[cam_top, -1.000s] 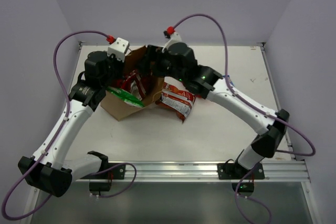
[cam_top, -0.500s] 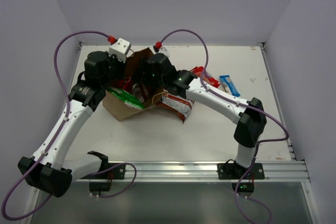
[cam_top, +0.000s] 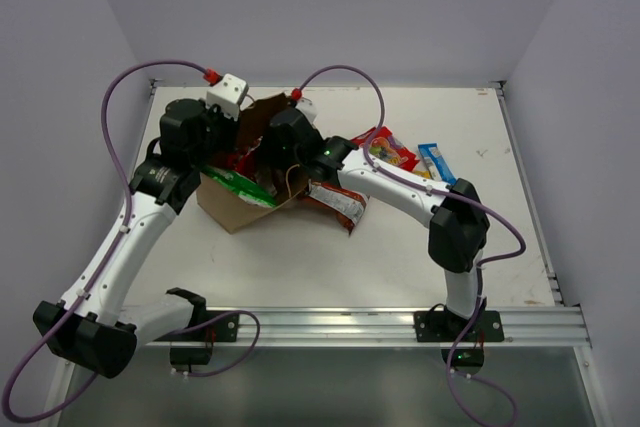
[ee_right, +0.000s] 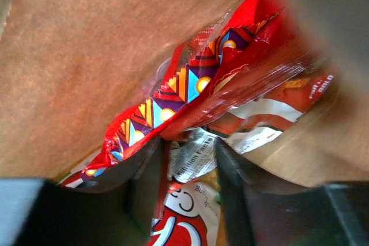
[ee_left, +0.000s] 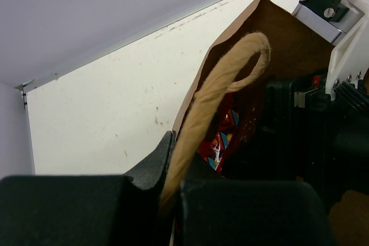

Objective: Take the snacks out of the paper bag

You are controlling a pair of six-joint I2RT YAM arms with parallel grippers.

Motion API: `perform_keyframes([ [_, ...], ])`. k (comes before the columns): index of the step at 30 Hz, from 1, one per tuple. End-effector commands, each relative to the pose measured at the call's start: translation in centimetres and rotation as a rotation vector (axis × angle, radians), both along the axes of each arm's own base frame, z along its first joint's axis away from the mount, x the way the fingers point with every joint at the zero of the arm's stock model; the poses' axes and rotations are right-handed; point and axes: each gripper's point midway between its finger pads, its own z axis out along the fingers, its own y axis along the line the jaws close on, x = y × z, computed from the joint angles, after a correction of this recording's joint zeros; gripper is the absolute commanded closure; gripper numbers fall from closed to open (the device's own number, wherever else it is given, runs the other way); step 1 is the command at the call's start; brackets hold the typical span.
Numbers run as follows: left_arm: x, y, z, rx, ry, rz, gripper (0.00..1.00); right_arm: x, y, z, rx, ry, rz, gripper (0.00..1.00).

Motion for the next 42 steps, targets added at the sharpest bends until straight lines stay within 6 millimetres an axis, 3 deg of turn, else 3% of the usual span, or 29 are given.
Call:
perform_keyframes([
  [1, -0.4, -0.3, 4.8, -0.057, -0.153, -0.013, 1.00, 1.9, -0.1, 1.3, 0.035, -0.035, -0.068, 0.58],
  [8, -0.6, -0.2, 4.6, -0.054, -0.149, -0.013, 1.00, 2.8, -0.6, 0.2, 0.036, -0.019, -0.087, 0.66],
  [15, -0.5, -0.2, 4.3, -0.052, -0.143, -0.011, 1.00, 3.1, -0.1, 0.7, 0.063, -0.022, -0.090, 0.47],
  [23, -0.7, 0.3, 4.1, -0.042, -0.143, 0.013, 1.00, 4.0, 0.5, 0.0, 0.079, -0.004, -0.095, 0.47],
  [28, -0.7, 0.6, 3.9, -0.038, -0.140, 0.027, 1.00, 4.5, 0.3, -0.6, 0.067, -0.003, -0.098, 0.70],
  [29, -0.7, 0.7, 3.9, -0.036, -0.142, 0.031, 1.00, 4.5, 0.1, -0.4, 0.066, -0.008, -0.100, 0.81],
  [31, -0.6, 0.9, 4.0, -0.035, -0.144, 0.045, 1.00, 4.6, -0.4, -0.1, 0.051, -0.024, -0.092, 0.92],
  [32, -0.6, 1.0, 3.8, -0.033, -0.142, 0.049, 1.00, 4.6, -0.4, 0.4, 0.049, -0.040, -0.083, 1.00],
  [35, -0.4, 1.4, 3.7, -0.028, -0.139, 0.072, 1.00, 4.3, -1.2, 2.9, 0.053, -0.119, -0.056, 1.00],
  [36, -0.3, 1.5, 3.5, -0.027, -0.136, 0.081, 1.00, 3.9, -1.6, 4.9, 0.077, -0.154, -0.048, 1.00],
  [42, 0.0, 2.6, 3.3, -0.013, -0.131, 0.148, 1.00, 2.7, -3.0, 11.1, 0.096, -0.328, 0.026, 1.00],
])
